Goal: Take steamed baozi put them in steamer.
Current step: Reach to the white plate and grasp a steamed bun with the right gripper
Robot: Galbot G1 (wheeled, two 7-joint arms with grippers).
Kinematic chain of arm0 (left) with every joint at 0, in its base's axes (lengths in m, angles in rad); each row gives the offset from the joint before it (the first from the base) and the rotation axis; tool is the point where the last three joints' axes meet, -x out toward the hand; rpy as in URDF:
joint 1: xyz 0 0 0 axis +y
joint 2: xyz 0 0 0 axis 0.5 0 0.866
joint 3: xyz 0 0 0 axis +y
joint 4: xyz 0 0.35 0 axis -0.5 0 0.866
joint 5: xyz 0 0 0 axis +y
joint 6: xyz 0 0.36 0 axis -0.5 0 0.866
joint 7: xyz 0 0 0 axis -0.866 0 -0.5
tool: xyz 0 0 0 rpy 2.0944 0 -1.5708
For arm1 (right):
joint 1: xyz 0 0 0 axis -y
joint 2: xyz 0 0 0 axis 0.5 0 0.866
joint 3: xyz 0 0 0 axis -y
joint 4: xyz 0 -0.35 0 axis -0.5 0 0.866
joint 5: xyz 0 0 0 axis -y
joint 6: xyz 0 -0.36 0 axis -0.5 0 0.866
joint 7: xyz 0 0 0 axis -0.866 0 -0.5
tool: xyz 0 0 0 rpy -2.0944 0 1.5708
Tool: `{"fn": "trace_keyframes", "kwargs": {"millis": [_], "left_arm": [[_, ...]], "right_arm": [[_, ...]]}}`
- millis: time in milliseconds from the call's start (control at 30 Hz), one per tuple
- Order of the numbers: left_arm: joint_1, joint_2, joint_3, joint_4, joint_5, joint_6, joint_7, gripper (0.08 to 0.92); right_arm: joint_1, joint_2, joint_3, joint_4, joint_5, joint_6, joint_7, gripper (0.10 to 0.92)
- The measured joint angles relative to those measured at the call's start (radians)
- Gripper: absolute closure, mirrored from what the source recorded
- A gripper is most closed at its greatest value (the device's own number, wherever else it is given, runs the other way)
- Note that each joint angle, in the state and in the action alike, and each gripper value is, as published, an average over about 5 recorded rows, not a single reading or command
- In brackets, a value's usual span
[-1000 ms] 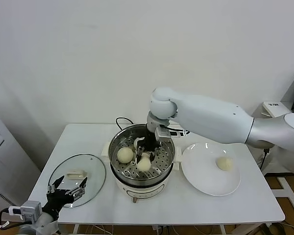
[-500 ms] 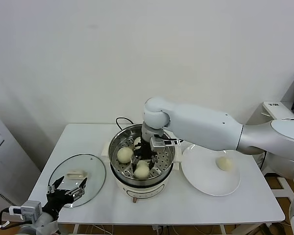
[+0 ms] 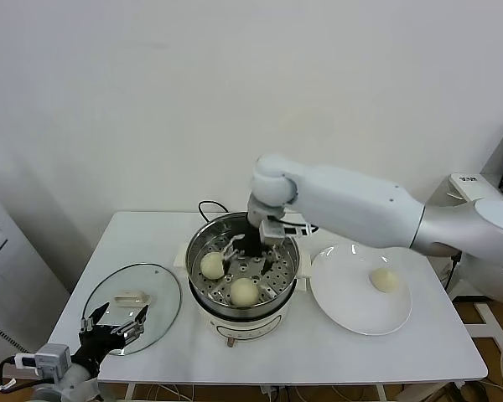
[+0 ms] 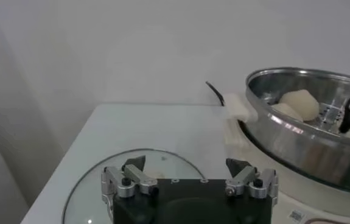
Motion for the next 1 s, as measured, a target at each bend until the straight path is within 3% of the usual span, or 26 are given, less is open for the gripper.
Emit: {"fn": "trace_keyframes", "kwargs": {"millis": [533, 1000], "left_arm": [[0.008, -0.009, -0.010, -0.011, -0.008, 0.001, -0.001, 0.177], [0.009, -0.011, -0.013, -0.027, -0.013, 0.005, -0.005, 0.177]], "right_arm": [[0.108, -0.198, -0.028, -0.211, 0.168, -0.318, -0.087, 0.203], [0.024, -0.353, 0.005, -0.387, 0.142, -0.389, -0.120, 0.203]]}}
